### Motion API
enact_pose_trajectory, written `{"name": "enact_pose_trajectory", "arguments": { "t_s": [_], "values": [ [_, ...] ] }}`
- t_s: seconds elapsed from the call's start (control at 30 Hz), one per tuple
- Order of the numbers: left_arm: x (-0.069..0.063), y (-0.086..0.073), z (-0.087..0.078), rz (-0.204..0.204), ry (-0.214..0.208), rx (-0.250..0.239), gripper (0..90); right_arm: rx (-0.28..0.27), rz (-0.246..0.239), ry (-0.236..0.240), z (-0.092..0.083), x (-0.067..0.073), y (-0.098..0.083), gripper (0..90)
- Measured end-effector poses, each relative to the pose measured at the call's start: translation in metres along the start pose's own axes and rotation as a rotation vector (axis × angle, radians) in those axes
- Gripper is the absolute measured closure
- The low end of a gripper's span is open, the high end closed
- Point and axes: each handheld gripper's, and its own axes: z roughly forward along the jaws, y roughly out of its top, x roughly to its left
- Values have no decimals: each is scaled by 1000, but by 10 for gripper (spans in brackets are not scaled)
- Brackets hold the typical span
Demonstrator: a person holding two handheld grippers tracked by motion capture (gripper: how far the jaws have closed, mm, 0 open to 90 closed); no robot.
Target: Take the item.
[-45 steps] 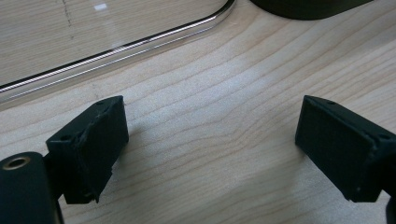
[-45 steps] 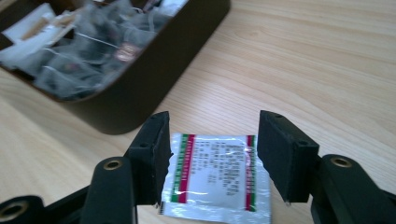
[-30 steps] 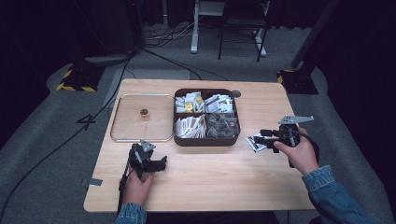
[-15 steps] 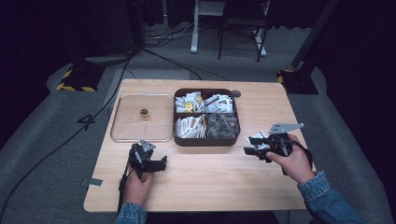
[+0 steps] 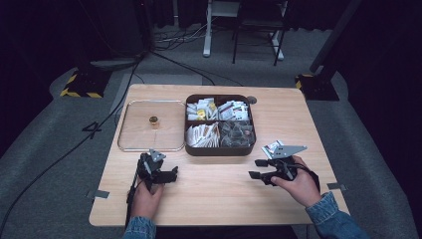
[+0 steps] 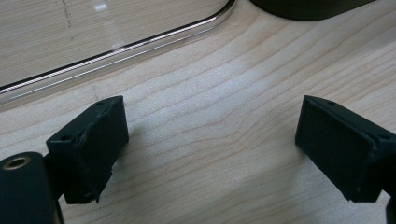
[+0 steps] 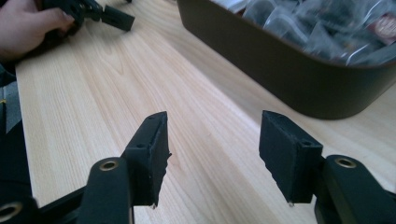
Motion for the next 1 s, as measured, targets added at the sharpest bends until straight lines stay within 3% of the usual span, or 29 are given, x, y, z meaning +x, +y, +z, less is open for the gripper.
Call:
{"name": "enact_pose_trajectory", "arguments": {
  "t_s": [0.13,0.47,0.67,0.77,1.0],
  "values": [
    [0,0,0,0,0,0,99,20,-6,-9,9,2,-10,419],
    [0,0,0,0,0,0,99,77,-103,-84,30,8,-27,354],
    [0,0,0,0,0,0,100,111,-107,-93,37,10,-33,262],
    [0,0,0,0,1,0,99,78,-127,-111,44,9,-38,110],
    [0,0,0,-3,4,2,99,75,-129,-112,45,9,-38,108]
  ]
}}
